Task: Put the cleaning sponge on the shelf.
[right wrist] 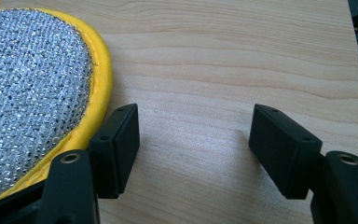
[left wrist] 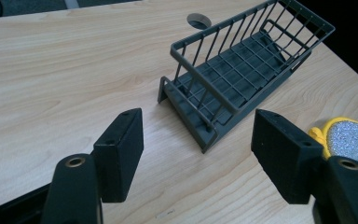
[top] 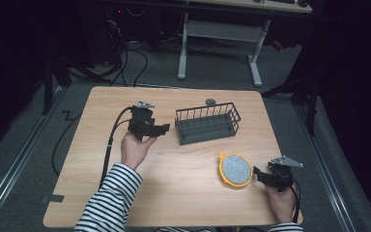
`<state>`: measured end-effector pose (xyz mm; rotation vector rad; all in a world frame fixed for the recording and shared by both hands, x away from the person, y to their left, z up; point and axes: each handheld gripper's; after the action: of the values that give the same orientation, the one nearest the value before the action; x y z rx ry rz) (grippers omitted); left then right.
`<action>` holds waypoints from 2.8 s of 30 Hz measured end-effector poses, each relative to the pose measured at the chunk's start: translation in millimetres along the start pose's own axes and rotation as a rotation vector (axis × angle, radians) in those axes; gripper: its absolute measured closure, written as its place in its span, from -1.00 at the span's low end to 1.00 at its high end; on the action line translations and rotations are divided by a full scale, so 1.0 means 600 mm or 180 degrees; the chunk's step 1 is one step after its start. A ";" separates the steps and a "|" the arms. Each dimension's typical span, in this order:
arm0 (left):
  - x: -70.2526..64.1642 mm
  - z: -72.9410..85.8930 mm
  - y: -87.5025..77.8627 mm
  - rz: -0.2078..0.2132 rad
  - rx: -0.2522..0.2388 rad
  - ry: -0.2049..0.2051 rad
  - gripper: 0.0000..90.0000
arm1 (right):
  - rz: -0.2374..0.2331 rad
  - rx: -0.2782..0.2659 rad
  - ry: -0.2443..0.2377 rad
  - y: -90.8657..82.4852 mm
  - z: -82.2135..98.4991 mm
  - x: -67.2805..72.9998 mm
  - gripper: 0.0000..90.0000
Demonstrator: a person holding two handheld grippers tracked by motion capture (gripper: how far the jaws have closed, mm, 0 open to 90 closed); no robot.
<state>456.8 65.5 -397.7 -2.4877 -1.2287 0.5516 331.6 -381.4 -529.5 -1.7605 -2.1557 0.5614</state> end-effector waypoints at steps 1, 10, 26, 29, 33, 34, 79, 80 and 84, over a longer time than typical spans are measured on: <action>0.000 0.000 0.000 0.0000 0.0000 0.0000 -0.22 | 0.0000 0.0000 0.0000 0.000 0.000 0.000 -0.25; -0.047 -0.051 0.049 0.0082 0.0119 0.0074 -0.23 | -0.0016 -0.0001 -0.0009 0.000 0.000 0.000 -0.26; -0.043 -0.063 0.138 -0.0295 0.0537 0.0144 -0.22 | -0.0033 0.0001 -0.0012 0.000 0.000 0.000 -0.27; -0.034 -0.060 0.146 -0.0338 0.0601 0.0142 -0.19 | -0.0034 -0.0002 -0.0008 0.000 0.000 -0.001 -0.26; -0.017 -0.053 0.161 -0.0477 0.0709 0.0167 -0.13 | -0.0032 0.0000 -0.0011 0.000 0.000 0.000 -0.27; -0.015 -0.050 0.165 -0.0498 0.0734 0.0193 -0.11 | -0.0035 -0.0001 -0.0020 0.000 0.000 0.000 -0.27; -0.031 -0.021 0.215 -0.0547 0.0841 0.0243 0.47 | -0.0087 -0.0001 -0.0035 -0.001 0.000 0.001 -0.29; -0.031 -0.021 0.214 -0.0546 0.0838 0.0240 0.47 | -0.0087 -0.0002 -0.0043 -0.001 0.000 0.000 -0.29; -0.028 -0.020 0.210 -0.0550 0.0837 0.0262 0.47 | -0.0090 -0.0002 -0.0040 -0.001 0.000 0.000 -0.29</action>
<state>539.6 -22.8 -438.9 -2.1426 -1.2373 0.5232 331.1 -381.3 -529.4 -1.7287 -2.1859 0.5664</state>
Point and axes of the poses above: each handheld gripper's, and its own axes: y roughly forward along the jaws, z roughly out of its underside, x roughly to its left, and after that the axes turned 15 degrees about -x, right-handed
